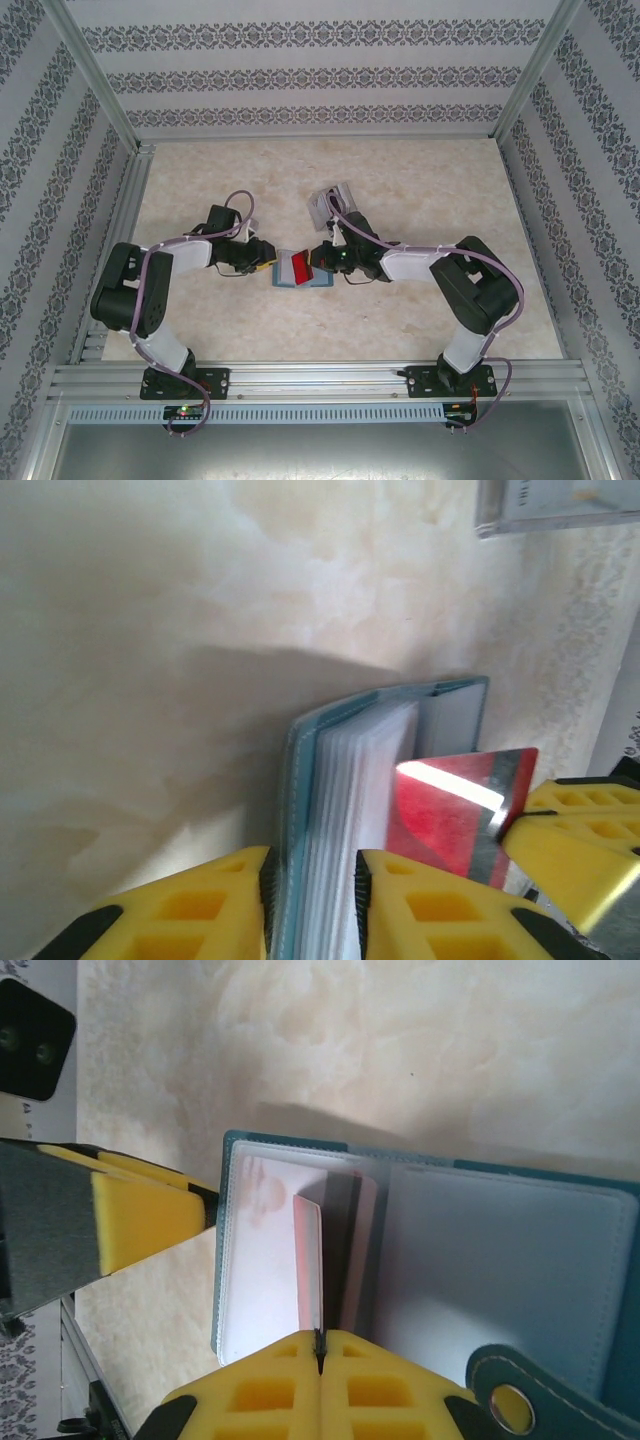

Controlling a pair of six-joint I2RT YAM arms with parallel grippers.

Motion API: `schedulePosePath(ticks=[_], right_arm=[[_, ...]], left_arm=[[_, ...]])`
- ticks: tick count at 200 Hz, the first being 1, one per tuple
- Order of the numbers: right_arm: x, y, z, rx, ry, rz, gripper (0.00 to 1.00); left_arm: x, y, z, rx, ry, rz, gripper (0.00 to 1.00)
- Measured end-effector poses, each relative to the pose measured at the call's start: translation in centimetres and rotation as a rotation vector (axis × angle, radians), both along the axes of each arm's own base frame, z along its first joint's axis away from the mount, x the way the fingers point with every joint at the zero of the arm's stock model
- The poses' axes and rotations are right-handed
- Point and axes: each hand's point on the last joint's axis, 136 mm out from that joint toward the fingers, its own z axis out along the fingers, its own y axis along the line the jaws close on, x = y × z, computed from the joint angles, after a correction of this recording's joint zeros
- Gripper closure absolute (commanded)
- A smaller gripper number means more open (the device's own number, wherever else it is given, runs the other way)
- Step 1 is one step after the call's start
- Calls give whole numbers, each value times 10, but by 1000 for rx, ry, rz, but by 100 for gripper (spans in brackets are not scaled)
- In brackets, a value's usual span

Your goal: Put the credit cards into the card holder

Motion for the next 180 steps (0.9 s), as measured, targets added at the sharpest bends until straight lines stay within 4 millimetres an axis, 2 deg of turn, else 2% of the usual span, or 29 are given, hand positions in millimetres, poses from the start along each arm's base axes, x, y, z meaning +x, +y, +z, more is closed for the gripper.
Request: schedulePosePath(ticks=[58, 89, 110, 143, 164, 180], right_arm=[[4, -23, 18, 33, -14, -51, 100], [5, -23, 18, 47, -13, -48, 100], [3, -19, 9, 46, 6, -35, 100], [-1, -18, -9, 29, 55, -35, 100], [0, -17, -9, 34, 56, -36, 100], [1, -16, -8, 39, 50, -36, 100]], left_arm=[[1, 2, 33, 8, -69, 9, 67], [5, -10, 44, -1, -94, -14, 71], [2, -17, 35, -2, -66, -33, 72], [-2, -18, 5, 15, 21, -38, 73], [-4, -18, -10, 24, 59, -38, 73], [-3, -19, -12, 16, 58, -43, 74]])
